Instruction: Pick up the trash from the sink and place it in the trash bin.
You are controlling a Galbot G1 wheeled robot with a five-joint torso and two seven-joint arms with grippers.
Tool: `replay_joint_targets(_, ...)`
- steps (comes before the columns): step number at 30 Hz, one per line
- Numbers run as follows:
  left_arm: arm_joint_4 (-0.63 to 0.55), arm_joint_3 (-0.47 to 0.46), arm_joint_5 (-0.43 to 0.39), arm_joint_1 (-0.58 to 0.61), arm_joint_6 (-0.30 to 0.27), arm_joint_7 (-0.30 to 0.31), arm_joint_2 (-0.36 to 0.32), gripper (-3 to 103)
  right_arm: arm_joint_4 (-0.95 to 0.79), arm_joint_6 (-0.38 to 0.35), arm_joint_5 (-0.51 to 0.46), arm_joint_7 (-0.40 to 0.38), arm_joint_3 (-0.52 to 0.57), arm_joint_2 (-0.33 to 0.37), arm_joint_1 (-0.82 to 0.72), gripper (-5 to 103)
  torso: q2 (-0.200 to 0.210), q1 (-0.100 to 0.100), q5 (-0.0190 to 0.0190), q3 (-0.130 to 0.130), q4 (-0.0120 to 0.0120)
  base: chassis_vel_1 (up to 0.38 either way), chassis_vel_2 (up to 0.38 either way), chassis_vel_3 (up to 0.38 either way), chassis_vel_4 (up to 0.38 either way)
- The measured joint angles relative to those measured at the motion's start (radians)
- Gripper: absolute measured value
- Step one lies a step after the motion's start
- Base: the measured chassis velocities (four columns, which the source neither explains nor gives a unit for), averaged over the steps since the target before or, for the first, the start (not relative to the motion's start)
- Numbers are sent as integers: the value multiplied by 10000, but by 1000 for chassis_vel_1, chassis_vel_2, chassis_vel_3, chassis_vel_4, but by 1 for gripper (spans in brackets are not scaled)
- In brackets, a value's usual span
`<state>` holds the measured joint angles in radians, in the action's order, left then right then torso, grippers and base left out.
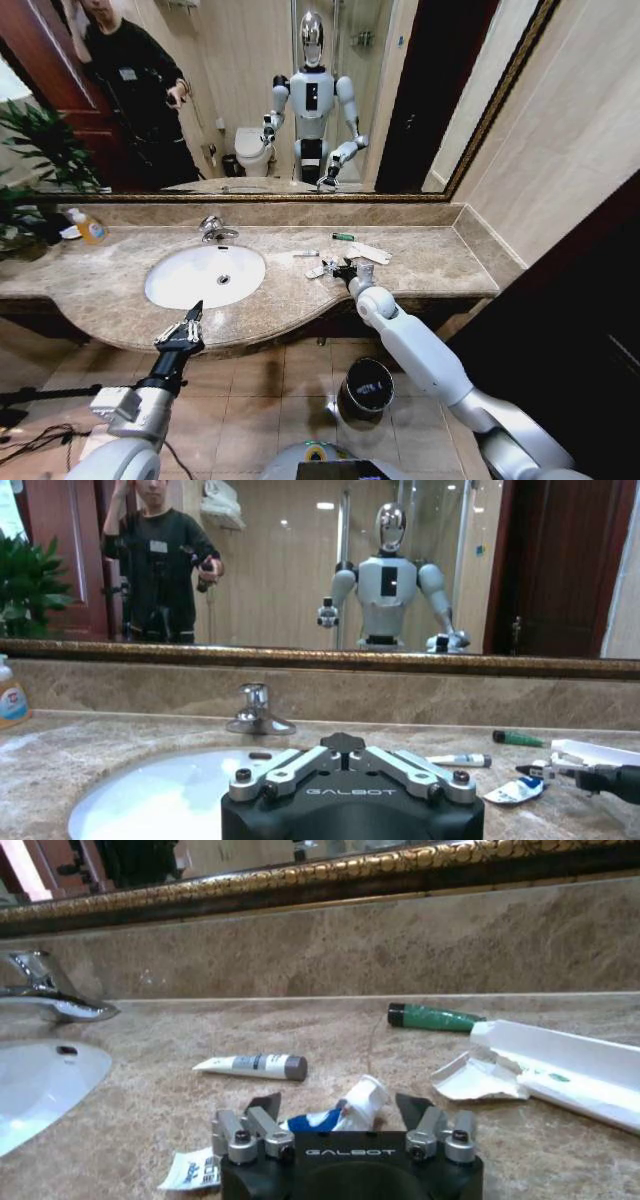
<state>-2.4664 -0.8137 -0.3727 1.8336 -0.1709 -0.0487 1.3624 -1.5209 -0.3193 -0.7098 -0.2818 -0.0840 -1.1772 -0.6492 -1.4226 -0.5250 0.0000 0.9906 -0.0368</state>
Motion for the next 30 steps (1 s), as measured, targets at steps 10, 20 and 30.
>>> replay_joint_targets(10, 0, 0, 0, 0, 0, 0, 1, 0, 328, 133, 184, 95, -80, -95, 67, 49, 0, 0, 0, 0, 0, 0, 0, 0, 0)
replay_joint_targets(20, 0, 0, 0, 0, 0, 0, 0, 0, 469, 227, 229, 130, -38, -90, 69, 14, -1, 0, 0, 0, 0, 0, 0, 0, 0)
replay_joint_targets(30, 0, 0, 0, 0, 0, 0, 0, 0, 272, 362, 373, 235, 72, -44, -177, 0, -1, 0, 0, 0, 0, 0, 0, 0, 0)
